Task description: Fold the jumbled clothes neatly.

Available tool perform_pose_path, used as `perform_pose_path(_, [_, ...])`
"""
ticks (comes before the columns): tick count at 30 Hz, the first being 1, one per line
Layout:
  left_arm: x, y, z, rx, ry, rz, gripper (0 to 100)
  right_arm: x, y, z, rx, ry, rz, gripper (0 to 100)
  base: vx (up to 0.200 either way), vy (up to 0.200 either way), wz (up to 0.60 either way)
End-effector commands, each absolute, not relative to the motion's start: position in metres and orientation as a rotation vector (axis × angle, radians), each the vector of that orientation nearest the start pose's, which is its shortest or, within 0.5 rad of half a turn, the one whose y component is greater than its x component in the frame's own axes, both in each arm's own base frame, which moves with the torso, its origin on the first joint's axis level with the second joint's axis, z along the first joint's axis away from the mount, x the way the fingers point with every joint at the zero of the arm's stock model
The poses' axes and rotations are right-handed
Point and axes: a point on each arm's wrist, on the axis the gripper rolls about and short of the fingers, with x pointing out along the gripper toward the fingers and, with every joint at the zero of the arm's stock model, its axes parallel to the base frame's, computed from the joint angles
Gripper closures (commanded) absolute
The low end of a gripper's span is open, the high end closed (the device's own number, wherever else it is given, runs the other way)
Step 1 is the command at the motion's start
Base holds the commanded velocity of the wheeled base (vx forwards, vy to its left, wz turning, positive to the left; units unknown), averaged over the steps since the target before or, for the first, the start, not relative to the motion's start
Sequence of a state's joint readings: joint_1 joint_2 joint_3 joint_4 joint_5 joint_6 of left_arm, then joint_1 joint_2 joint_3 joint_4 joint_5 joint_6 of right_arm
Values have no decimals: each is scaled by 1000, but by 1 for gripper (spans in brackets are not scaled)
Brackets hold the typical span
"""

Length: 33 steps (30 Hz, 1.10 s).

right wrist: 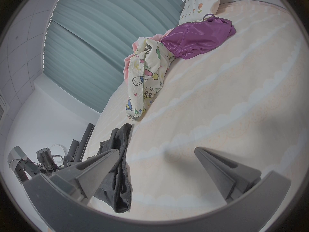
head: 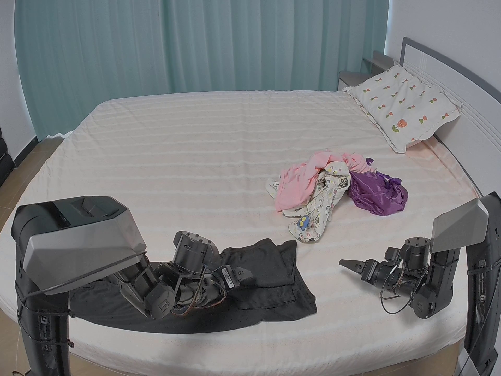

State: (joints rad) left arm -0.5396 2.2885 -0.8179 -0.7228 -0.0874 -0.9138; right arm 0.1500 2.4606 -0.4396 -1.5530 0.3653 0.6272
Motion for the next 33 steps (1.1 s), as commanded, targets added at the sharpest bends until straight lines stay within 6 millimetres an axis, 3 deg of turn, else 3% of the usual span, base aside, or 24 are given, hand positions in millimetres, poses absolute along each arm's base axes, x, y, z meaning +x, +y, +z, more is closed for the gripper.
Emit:
perform_pose_path(1, [308,-187,-4,-673,942,-217,0,311,56,-46,652,605,349,0,0,0,0])
perform_pose_path(12, [314,-174,13,-704,841,-192,0,311,56,-45,652,605,349,0,0,0,0])
perform_pose_path(20, [303,-143,17,-730,828,-118,0,310,56,-45,652,605,349,0,0,0,0])
perform_pose_path(26, [290,-102,15,-779,788,-27,0,310,59,-43,654,606,359,0,0,0,0])
perform_pose_path(33, [282,-75,20,-828,735,32,0,308,62,-46,651,620,364,0,0,0,0])
